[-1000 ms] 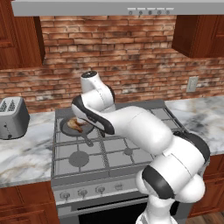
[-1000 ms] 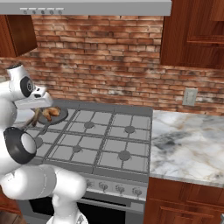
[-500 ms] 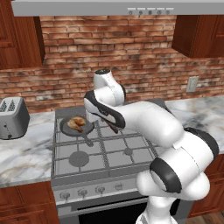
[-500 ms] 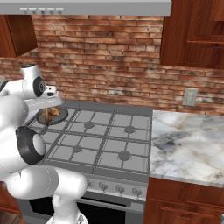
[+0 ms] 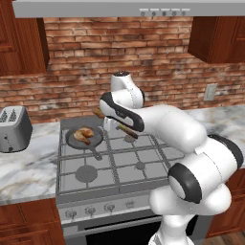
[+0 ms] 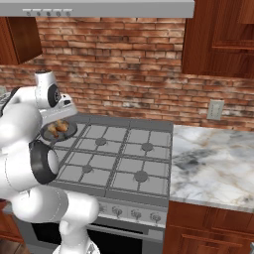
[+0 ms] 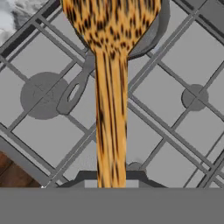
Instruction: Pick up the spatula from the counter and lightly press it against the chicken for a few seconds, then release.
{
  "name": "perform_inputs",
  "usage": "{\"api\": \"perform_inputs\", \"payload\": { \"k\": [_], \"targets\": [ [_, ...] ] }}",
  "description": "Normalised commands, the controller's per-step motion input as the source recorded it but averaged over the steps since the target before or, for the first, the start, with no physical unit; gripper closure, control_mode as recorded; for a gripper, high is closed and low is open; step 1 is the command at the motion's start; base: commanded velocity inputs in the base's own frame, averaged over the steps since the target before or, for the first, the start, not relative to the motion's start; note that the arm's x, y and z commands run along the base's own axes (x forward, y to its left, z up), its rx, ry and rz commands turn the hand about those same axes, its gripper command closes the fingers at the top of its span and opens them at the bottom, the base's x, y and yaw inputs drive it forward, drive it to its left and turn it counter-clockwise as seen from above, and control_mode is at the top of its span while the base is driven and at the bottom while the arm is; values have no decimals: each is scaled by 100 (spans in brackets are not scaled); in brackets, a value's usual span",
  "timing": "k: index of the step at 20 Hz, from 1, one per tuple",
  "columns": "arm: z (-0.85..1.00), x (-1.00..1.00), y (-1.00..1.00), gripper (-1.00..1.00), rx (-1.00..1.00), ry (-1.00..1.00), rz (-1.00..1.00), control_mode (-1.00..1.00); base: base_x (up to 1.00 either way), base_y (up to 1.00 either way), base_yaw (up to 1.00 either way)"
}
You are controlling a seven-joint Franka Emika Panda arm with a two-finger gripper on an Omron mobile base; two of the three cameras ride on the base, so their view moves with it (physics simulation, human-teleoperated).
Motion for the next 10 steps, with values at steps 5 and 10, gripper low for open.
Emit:
{"api": "perform_inputs", "payload": {
  "k": [5,10],
  "targets": [
    [-6,1,-13,100,0,9,31,-100,0,0,0],
    [-11,10,-8,100,1,10,30,-100,0,0,0]
  ]
}}
